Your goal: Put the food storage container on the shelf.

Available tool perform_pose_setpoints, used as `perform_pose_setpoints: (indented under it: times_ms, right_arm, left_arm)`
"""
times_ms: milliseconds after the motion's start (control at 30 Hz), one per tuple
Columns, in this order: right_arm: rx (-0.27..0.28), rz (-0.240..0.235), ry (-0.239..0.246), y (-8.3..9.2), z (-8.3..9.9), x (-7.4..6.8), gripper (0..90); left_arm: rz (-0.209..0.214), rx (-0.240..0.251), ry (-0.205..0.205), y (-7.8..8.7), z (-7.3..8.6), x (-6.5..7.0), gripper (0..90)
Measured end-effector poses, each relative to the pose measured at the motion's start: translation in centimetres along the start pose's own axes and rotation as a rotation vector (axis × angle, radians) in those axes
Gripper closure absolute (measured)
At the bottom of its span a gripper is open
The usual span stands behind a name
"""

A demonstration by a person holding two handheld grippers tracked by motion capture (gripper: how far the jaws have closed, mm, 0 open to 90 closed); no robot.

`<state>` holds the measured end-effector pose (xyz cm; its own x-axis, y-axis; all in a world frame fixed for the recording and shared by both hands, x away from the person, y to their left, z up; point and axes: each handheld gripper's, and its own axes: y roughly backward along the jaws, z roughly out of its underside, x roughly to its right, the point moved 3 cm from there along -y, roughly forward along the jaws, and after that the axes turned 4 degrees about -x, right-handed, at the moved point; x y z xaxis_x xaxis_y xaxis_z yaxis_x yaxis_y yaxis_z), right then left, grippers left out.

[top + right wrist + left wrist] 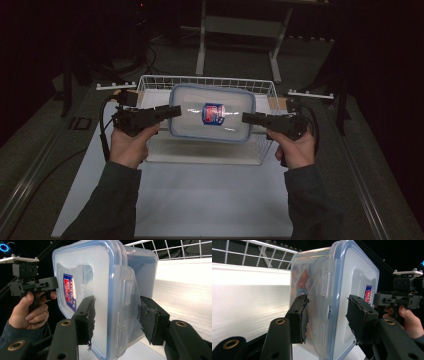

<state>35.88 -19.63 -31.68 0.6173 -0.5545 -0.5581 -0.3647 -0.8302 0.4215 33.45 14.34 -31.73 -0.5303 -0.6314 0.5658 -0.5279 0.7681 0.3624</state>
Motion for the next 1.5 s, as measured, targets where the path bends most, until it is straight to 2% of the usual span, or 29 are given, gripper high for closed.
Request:
perform_pose_setpoints:
  times_ms: [333, 400, 533, 633, 767, 833, 867, 900, 1100, 1200, 1233, 1267, 1300, 1333, 1367, 1500]
  right_arm:
    - [-0.036, -0.003, -0.061, -1.4, -1.2, 1.8, 48.2]
    - [-0.036, -0.008, -0.084, -1.5, -1.4, 2.0, 48.2]
    - [-0.028, -0.005, -0.090, -1.7, -1.8, 2.3, 48.3]
    - [-0.016, 0.001, -0.106, -1.9, -2.2, 2.7, 48.3]
    - [-0.014, -0.001, -0.131, -2.3, -2.6, 3.2, 48.0]
    - [-0.015, 0.005, -0.132, -2.5, -2.7, 3.3, 47.2]
    - [-0.013, 0.008, -0.131, -2.6, -2.7, 3.4, 46.1]
    - [-0.015, 0.017, -0.133, -2.7, -2.7, 3.5, 44.6]
    - [0.000, -0.003, -0.191, -3.3, -2.7, 4.5, 42.9]
    - [-0.002, -0.013, -0.209, -3.5, -2.8, 4.8, 41.9]
    - [0.002, -0.005, -0.204, -3.5, -2.8, 4.9, 40.4]
    - [0.022, 0.046, -0.158, -3.5, -2.9, 4.8, 41.4]
    - [0.022, 0.046, -0.158, -3.5, -2.9, 4.8, 41.4]
    - [0.029, 0.092, -0.116, -3.5, -3.0, 4.6, 45.2]
    - [0.012, 0.106, -0.104, -3.5, -3.2, 4.3, 44.1]
    - [0.015, 0.158, -0.058, -3.5, -3.5, 4.0, 45.5]
  left_arm:
    - [-0.006, 0.002, 0.056, -1.2, -0.6, -1.6, 51.1]
    - [-0.007, 0.006, 0.062, -1.3, -0.7, -1.7, 51.1]
    - [-0.015, 0.017, 0.076, -1.7, -0.7, -2.0, 50.7]
    - [-0.065, 0.027, 0.055, -2.1, -0.8, -2.1, 49.8]
    - [-0.072, 0.044, 0.070, -2.4, -1.1, -2.5, 49.7]
    - [-0.099, 0.054, 0.050, -2.6, -1.2, -2.5, 50.5]
    - [-0.120, 0.055, 0.035, -2.6, -1.2, -2.4, 55.9]
    - [-0.147, 0.048, 0.025, -2.9, -1.3, -2.4, 55.6]
    - [-0.140, 0.074, 0.061, -3.6, -1.7, -3.1, 55.4]
    - [-0.147, 0.080, 0.059, -3.8, -1.7, -3.3, 55.4]
    - [-0.157, 0.076, 0.055, -3.9, -1.6, -3.3, 55.2]
    - [-0.166, 0.073, 0.048, -4.0, -1.6, -3.3, 54.6]
    - [-0.166, 0.073, 0.048, -4.0, -1.6, -3.3, 54.2]
    - [-0.163, 0.080, 0.046, -4.0, -1.5, -3.3, 54.2]
    - [-0.164, 0.082, 0.043, -4.0, -1.5, -3.3, 54.3]
    - [-0.185, 0.094, 0.034, -4.1, -1.5, -3.2, 54.3]
